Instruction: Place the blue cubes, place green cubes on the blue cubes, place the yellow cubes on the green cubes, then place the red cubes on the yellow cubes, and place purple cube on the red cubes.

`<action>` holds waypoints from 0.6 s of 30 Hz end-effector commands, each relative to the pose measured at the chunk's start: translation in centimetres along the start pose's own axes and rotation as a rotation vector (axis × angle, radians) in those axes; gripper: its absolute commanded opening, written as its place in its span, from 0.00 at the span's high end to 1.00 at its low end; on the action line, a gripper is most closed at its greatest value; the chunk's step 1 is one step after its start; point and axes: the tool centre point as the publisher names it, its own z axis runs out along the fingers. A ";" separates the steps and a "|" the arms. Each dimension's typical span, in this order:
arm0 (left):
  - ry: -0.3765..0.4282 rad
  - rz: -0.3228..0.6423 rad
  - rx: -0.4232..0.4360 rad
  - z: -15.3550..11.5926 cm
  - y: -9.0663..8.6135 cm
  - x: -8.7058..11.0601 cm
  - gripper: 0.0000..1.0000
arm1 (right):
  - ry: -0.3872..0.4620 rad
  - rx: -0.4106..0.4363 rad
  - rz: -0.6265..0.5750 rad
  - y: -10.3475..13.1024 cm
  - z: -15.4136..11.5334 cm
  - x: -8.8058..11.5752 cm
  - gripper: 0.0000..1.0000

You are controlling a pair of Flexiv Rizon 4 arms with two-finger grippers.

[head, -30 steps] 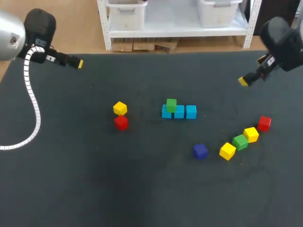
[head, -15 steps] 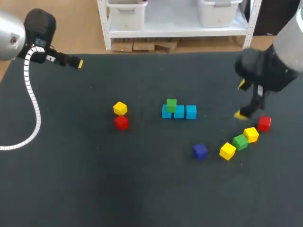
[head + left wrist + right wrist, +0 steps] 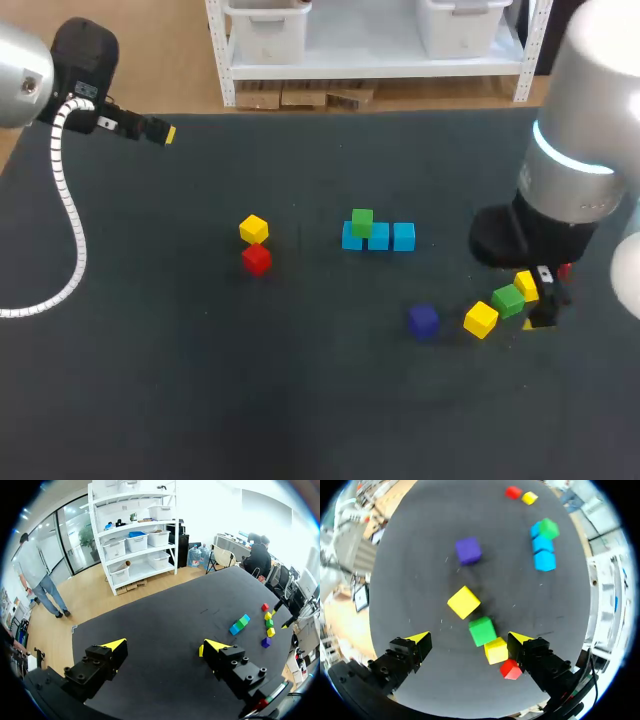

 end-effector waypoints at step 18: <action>-0.003 0.002 0.007 0.0 0.1 0.1 0.00 | 0.068 0.032 -0.141 -1.0 2.5 0.7 0.00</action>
